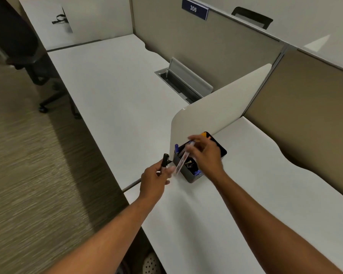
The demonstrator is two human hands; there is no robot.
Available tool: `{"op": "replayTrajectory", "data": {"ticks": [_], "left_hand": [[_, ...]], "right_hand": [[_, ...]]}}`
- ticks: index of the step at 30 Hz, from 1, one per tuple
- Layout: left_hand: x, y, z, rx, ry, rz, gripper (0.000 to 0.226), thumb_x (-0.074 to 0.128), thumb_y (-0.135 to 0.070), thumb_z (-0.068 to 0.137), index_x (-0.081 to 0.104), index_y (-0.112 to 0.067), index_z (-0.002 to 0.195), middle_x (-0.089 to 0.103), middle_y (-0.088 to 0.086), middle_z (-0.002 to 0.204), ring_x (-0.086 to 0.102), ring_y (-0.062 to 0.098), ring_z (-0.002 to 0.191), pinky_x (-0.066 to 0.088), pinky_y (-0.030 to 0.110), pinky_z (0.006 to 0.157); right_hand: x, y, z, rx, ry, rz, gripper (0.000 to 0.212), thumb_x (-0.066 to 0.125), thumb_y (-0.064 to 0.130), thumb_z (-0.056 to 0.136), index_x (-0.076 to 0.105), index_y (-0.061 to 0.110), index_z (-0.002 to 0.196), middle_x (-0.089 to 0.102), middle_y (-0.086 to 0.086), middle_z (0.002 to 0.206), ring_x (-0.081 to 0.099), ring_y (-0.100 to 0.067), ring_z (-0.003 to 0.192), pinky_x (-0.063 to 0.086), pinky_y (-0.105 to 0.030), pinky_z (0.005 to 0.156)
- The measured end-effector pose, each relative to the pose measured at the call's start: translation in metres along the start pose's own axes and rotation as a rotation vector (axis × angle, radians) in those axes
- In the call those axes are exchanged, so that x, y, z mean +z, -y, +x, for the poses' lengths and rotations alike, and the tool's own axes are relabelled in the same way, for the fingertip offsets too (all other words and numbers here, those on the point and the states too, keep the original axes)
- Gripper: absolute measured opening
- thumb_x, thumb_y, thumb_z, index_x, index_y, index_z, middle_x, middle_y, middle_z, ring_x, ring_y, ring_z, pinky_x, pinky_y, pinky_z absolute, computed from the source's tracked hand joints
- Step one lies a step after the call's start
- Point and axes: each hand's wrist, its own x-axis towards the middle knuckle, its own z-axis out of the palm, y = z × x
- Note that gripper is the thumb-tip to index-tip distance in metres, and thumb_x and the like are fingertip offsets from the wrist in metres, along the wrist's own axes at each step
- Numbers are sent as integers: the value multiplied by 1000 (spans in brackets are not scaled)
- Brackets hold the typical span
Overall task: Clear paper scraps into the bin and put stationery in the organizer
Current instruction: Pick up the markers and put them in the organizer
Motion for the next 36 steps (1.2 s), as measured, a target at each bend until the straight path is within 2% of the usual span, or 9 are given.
{"op": "replayTrajectory", "data": {"ticks": [2, 5, 10, 14, 17, 23, 27, 30, 36], "left_hand": [[-5, 3, -1, -11, -51, 36, 12, 74, -37, 92, 66, -28, 95, 73, 3, 95, 77, 10, 81, 59, 17, 67], [-12, 10, -2, -36, -64, 66, 24, 72, -38, 95, 67, -14, 99, 65, 1, 94, 77, 12, 84, 61, 32, 83], [-18, 14, -5, -50, -48, 44, 36, 75, -36, 93, 64, -4, 105, 66, 6, 94, 76, 14, 87, 60, 43, 95], [-22, 10, -4, -44, -38, 69, 37, 75, -39, 92, 65, -6, 106, 69, 15, 111, 77, 12, 90, 58, 36, 83], [-23, 7, -2, -39, -22, 54, 21, 75, -36, 93, 66, -20, 101, 68, 17, 115, 76, 18, 95, 57, 40, 93], [-13, 9, 8, -25, -22, 84, 32, 76, -37, 92, 65, -8, 99, 68, 13, 99, 76, 17, 88, 56, 36, 77], [2, 12, 13, 107, 12, 243, 14, 75, -37, 93, 67, -28, 86, 55, -3, 85, 67, 17, 80, 56, 27, 75], [10, 14, 13, 193, 80, 363, 23, 68, -32, 98, 69, -45, 117, 58, -6, 91, 67, 13, 87, 54, 16, 70], [7, 15, 15, 212, 89, 387, 70, 78, -36, 90, 47, -33, 152, 56, -4, 105, 62, 9, 98, 55, 20, 81]], "right_hand": [[-8, 2, 16, -28, -196, 21, 21, 73, 14, 94, 73, 25, 113, 76, 13, 94, 71, 9, 88, 55, -7, 79], [-9, -3, 35, -38, -260, 23, 21, 71, 11, 96, 72, 28, 108, 75, 11, 95, 70, 8, 88, 48, 0, 75], [7, -35, 53, -5, -76, -189, 15, 64, 8, 100, 71, 18, 108, 70, -5, 103, 69, -16, 94, 45, -4, 74], [17, -58, 57, 75, 107, -308, 20, 56, 11, 104, 72, 15, 115, 66, -2, 99, 68, -26, 99, 48, -18, 71], [16, -63, 57, 130, 194, -365, 26, 51, 16, 107, 72, 17, 124, 68, -4, 109, 67, -27, 107, 52, -28, 81], [3, -25, 24, -43, -211, -261, 24, 50, 25, 108, 73, 18, 114, 72, 2, 108, 65, -16, 103, 53, -37, 94], [17, -7, -26, -146, 79, -210, 26, 58, 38, 103, 67, 30, 126, 71, 13, 109, 65, 0, 100, 53, -17, 84], [30, -10, -48, -163, 213, -229, 39, 65, 32, 101, 61, 32, 140, 69, 14, 123, 64, 2, 108, 54, -12, 90], [20, -15, -31, -53, 36, -27, 28, 71, 23, 95, 72, 28, 123, 76, 15, 99, 71, 2, 95, 56, -14, 83]]}}
